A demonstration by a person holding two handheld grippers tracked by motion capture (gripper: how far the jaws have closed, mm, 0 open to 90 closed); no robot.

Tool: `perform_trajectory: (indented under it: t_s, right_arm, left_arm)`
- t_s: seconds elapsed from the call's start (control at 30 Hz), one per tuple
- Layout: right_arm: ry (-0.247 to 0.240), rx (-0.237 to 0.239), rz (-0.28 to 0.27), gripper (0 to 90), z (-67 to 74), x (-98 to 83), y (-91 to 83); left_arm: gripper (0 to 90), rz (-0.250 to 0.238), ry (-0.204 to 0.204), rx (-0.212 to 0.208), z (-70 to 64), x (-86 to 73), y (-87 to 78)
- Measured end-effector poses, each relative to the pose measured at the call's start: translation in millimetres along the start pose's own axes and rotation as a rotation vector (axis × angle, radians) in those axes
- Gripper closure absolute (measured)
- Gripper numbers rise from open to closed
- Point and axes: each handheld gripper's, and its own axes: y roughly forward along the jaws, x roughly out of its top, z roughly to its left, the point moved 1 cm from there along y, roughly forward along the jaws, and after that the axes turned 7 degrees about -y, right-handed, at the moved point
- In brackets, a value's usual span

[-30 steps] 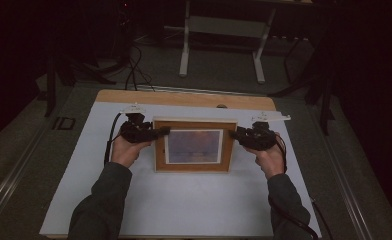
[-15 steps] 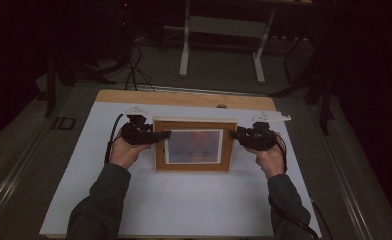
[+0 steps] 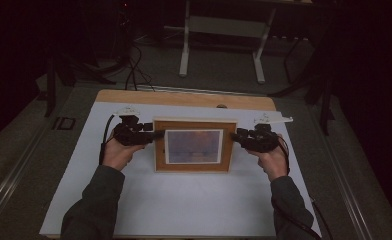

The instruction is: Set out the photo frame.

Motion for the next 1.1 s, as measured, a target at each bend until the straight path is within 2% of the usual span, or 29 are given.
perform_trajectory:
  t_s: [0.4,0.73,0.93,1.1]
  right_arm:
    - [0.001,0.006,0.007,57.8,-1.7,-5.5,-5.2]
    - [0.011,-0.002,0.018,57.3,-6.2,-13.5,-12.6]
    - [0.030,-0.007,0.029,57.3,-10.8,-23.3,-13.3]
    - [0.048,-0.007,0.044,57.4,-13.2,-33.7,-10.3]
  left_arm:
    - [47.1,-0.013,0.009,0.004,2.9,-5.8,-17.9]
    - [46.8,-0.026,-0.009,0.049,9.5,-11.6,-37.6]
    - [46.9,-0.028,-0.030,0.092,17.1,-20.3,-47.1]
    - [46.0,-0.015,-0.029,0.164,20.2,-33.5,-50.0]
